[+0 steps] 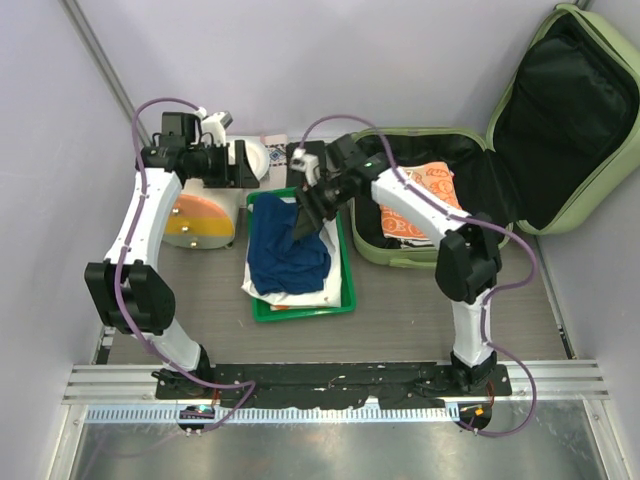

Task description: Open, take out, and arrange the luggage

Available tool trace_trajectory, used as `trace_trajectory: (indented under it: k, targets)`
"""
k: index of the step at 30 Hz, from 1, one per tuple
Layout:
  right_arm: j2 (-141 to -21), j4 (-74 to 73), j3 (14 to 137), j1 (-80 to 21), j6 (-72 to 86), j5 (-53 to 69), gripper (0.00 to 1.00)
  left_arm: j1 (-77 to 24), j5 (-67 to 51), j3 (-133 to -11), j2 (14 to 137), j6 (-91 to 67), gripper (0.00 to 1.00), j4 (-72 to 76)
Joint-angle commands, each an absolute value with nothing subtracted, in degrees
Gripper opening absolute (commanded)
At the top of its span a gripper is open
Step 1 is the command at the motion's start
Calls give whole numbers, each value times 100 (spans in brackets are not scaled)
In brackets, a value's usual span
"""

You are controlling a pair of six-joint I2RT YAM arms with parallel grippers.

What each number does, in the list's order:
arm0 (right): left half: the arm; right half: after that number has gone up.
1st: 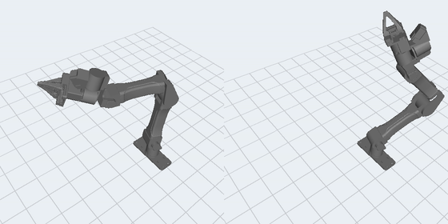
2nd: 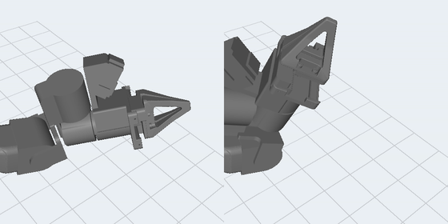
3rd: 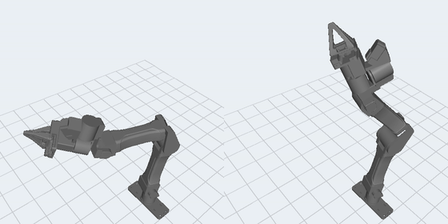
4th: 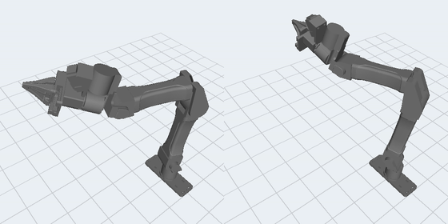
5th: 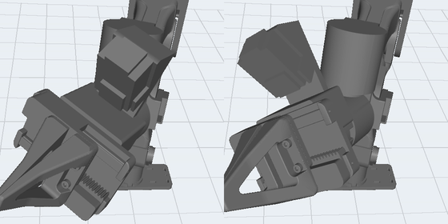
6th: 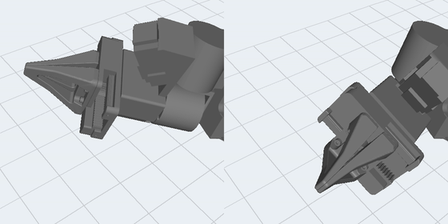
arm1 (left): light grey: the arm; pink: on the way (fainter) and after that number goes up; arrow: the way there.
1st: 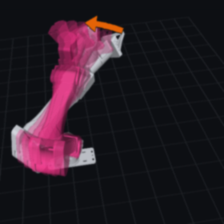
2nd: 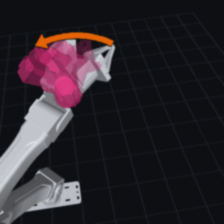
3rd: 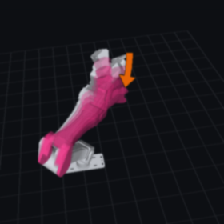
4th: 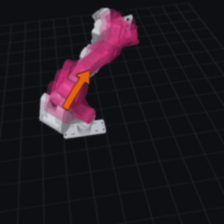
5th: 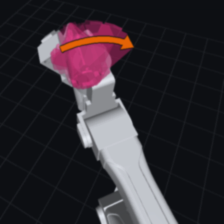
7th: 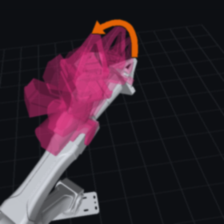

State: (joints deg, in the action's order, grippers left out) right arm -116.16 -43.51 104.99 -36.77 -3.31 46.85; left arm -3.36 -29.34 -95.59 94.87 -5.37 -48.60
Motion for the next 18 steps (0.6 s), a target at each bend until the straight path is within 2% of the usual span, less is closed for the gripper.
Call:
trace_trajectory:
  k: [1, 5, 10, 18]
  targets:
    - [-10662, -4412, 10661, -2858, -255, 5018, 73, -334, -3498, -9527, 9062, -589, 78, -4220]
    - [-10520, -4824, 10705, -1752, -631, 4607, 73, -430, -3499, -9571, 8974, -300, 84, -4122]
    - [-10582, -5458, 10512, -635, -1309, 2888, 72, -580, -3331, -9694, 9061, -88, 86, -4122]
    - [-10845, -5142, 9835, -817, -1011, 1926, 70, -835, -3050, -9791, 9316, -176, 85, -3938]
